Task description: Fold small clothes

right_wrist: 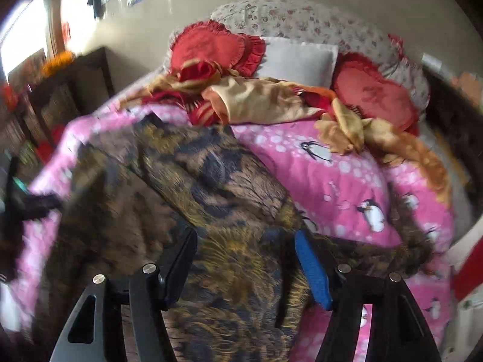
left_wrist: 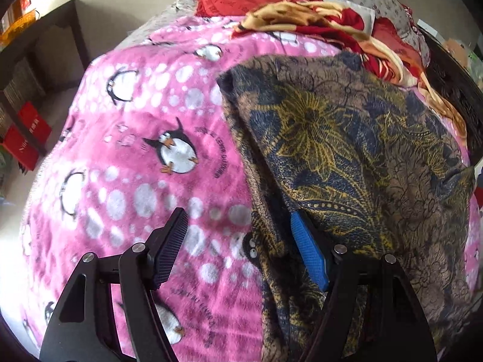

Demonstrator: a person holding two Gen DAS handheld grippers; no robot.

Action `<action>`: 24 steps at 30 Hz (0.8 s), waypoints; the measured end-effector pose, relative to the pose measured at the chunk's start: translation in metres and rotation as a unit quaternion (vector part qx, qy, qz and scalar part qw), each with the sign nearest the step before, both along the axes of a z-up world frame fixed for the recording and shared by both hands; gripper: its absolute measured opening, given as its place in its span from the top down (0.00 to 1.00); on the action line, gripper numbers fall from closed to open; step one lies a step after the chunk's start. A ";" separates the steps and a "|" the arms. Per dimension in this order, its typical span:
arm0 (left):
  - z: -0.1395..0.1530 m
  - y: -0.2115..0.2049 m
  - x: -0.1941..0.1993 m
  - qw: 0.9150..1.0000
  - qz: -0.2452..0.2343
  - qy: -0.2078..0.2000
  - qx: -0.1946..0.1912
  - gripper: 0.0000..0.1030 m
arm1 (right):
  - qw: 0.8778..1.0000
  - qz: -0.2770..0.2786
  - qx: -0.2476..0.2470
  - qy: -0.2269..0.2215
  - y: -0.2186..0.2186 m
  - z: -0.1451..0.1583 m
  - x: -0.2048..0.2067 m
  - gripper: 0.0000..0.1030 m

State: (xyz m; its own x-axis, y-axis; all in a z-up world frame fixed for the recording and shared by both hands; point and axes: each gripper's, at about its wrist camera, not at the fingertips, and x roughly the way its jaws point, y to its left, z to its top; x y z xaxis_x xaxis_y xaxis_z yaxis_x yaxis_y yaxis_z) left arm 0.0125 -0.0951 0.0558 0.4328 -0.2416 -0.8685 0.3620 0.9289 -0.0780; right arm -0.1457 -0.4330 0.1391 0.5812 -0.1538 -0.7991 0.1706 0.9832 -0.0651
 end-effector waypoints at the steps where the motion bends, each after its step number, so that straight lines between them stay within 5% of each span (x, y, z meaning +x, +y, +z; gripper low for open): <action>1: 0.004 0.001 -0.004 1.000 0.000 -0.005 0.000 0.31 | 0.999 -0.013 -0.029 0.000 0.003 -0.005 -0.001 0.37; 4: 0.012 0.001 -0.008 1.000 -0.001 -0.014 0.004 0.31 | 0.999 -0.024 -0.027 -0.002 -0.002 -0.021 0.002 0.43; 6: 0.015 0.000 -0.010 1.000 -0.004 -0.014 0.003 0.31 | 0.999 -0.021 -0.029 0.006 -0.004 -0.030 0.009 0.84; 8: 0.017 -0.004 -0.011 1.000 -0.008 -0.017 0.003 0.31 | 0.999 -0.020 -0.032 0.007 -0.005 -0.032 0.009 0.98; 15: 0.024 -0.018 -0.013 0.999 -0.018 -0.033 -0.002 0.31 | 0.995 -0.053 -0.018 -0.082 -0.016 0.025 -0.013 0.99; 21: 0.012 -0.038 -0.010 0.999 -0.018 -0.026 0.007 0.31 | 0.990 -0.135 0.022 -0.036 -0.061 -0.007 0.014 0.98; 24: 0.009 -0.043 -0.011 0.999 -0.020 -0.026 0.007 0.31 | 0.987 -0.158 0.007 -0.028 -0.063 -0.012 0.013 0.89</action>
